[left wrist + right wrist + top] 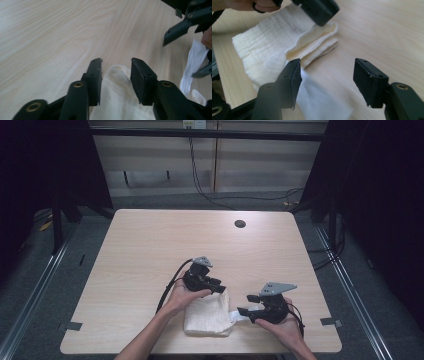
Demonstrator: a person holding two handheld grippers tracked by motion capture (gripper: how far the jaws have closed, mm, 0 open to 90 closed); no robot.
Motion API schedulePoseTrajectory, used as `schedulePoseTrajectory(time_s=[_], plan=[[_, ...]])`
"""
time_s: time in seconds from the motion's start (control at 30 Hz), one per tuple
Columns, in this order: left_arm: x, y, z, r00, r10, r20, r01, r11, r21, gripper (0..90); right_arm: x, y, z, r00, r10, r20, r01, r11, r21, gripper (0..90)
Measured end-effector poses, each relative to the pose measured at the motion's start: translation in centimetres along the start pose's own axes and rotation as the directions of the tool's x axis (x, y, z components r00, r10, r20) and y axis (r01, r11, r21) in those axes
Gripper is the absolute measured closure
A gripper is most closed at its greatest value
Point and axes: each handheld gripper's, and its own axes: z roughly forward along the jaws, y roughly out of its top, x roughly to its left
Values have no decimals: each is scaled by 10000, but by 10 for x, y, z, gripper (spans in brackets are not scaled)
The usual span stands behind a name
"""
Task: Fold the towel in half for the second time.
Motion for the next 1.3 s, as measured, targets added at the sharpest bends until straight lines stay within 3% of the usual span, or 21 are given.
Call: schedulePoseTrajectory(time_s=[0.17, 0.3, 0.47, 0.6, 0.77, 0.87, 1.17, 1.3], plan=[[0, -1, -9, 9997, -15, -257, 13, 10000, -91, 537, -9, 2, -7, 9993, 211, 303, -202, 9993, -307, 381], [-5, -3, -20, 9988, 68, -491, -72, 9999, -76, 474, -9, 7, -10, 9988, 93, 476, -78, 9994, -326, 379], [-15, -1, -43, 9952, 498, -845, -497, 9988, 36, 426, -9, 17, -20, 9984, 64, 555, -25, 9976, -697, 376], [-18, -5, -65, 9920, 458, -1173, -487, 9986, -214, 459, -12, 24, -31, 9975, 83, 708, -7, 9942, -1077, 367], [-20, -20, -88, 9897, 570, -1314, -635, 9969, -459, 420, -21, 22, -42, 9956, 266, 900, -145, 9912, -1317, 327], [-19, -31, -100, 9881, 400, -1482, -470, 9979, -444, 398, -23, 16, -47, 9939, 371, 1035, -223, 9897, -1411, 317], [-12, -65, -127, 9728, -279, -2300, 169, 9986, -494, 336, -31, 0, -62, 9879, 744, 1361, -533, 9868, -1527, 311], [-13, -79, -140, 9698, -349, -2413, 233, 9984, -506, 313, -33, -7, -67, 9838, 802, 1603, -559, 9870, -1507, 307]])
